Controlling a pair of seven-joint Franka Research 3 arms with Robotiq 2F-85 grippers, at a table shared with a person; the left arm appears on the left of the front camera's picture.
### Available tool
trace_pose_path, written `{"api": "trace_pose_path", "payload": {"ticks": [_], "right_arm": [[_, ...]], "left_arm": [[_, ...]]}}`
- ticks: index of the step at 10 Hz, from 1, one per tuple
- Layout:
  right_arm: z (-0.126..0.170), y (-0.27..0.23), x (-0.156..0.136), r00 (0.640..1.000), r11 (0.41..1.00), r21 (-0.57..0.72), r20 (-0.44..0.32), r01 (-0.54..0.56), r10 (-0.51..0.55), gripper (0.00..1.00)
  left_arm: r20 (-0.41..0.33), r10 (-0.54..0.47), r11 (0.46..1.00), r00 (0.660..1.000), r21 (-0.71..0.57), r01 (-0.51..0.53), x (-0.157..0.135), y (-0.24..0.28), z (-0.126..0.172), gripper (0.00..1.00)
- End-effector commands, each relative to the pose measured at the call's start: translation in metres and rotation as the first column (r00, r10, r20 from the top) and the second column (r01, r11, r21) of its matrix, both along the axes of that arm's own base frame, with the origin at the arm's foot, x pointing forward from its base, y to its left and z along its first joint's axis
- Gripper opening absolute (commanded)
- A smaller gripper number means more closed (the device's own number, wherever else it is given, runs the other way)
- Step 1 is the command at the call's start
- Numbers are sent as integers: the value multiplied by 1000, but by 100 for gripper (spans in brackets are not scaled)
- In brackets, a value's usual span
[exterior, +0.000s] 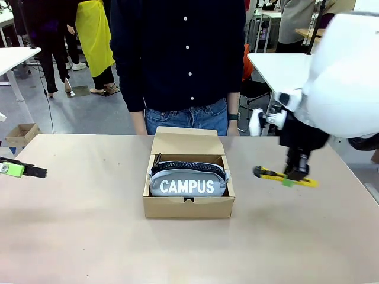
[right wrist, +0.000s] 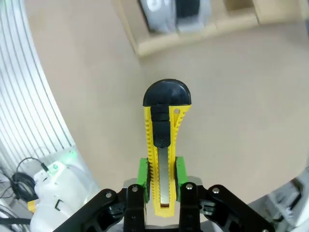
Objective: Pack the items into the box.
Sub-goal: Pick up the item indicated by the person and place it inside the Mailer Box.
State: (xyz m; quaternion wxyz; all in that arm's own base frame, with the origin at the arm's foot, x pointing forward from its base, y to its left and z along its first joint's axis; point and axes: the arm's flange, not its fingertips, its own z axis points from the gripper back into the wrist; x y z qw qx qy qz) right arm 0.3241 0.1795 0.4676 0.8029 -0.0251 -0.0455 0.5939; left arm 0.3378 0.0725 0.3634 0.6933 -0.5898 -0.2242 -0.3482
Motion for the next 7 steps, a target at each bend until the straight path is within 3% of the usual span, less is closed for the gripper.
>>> {"api": "trace_pose_path", "payload": {"ticks": [1, 4, 7], "right_arm": [[5, 78, 17, 994, 994, -37, 26, -103, 104, 27], [-16, 183, 31, 960, 960, -14, -7, -279, 279, 27], [-34, 215, 36, 965, 965, -15, 8, -262, 262, 27]], "left_arm": [[3, 5, 1000, 1000, -15, -4, -1, 0, 3, 100], [3, 5, 1000, 1000, -15, -4, -1, 0, 3, 100], [3, 5, 1000, 1000, -15, -4, -1, 0, 3, 100]]}}
